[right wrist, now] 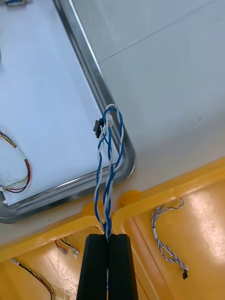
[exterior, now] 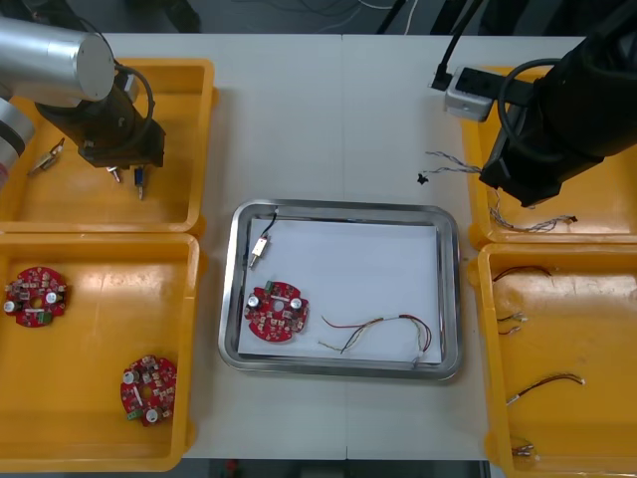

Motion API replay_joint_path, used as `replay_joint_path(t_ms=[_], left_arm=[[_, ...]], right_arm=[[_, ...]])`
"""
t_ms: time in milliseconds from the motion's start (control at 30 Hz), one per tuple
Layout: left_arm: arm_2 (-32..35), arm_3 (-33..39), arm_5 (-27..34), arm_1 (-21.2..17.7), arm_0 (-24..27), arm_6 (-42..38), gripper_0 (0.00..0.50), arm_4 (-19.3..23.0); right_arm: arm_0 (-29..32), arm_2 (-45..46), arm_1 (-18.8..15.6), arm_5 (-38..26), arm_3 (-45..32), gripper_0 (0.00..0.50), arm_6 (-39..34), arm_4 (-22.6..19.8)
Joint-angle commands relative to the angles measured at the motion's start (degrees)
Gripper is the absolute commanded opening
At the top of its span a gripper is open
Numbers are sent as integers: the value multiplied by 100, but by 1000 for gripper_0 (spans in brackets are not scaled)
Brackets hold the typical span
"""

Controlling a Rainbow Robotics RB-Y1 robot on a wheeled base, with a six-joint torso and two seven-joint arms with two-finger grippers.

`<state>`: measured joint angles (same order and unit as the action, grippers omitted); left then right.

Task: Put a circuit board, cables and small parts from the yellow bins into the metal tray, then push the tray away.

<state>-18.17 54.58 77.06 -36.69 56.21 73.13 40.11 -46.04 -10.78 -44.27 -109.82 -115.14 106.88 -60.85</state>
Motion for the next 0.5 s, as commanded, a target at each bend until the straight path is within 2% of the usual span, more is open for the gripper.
replay_joint_path(t_ms=[33,300,500], left_arm=[[-73,44,-59,83,-49,272,500,76],[-73,44,-68,83,-207,299,500,103],[-73,44,-59,83,-243,290,500,120]], right_arm=[[-10,-495,199,22,-395,0,114,153],[-256,-1199,718,58,-457,0,228,759],[-274,-1699,814,471,-290,0,342,1049]])
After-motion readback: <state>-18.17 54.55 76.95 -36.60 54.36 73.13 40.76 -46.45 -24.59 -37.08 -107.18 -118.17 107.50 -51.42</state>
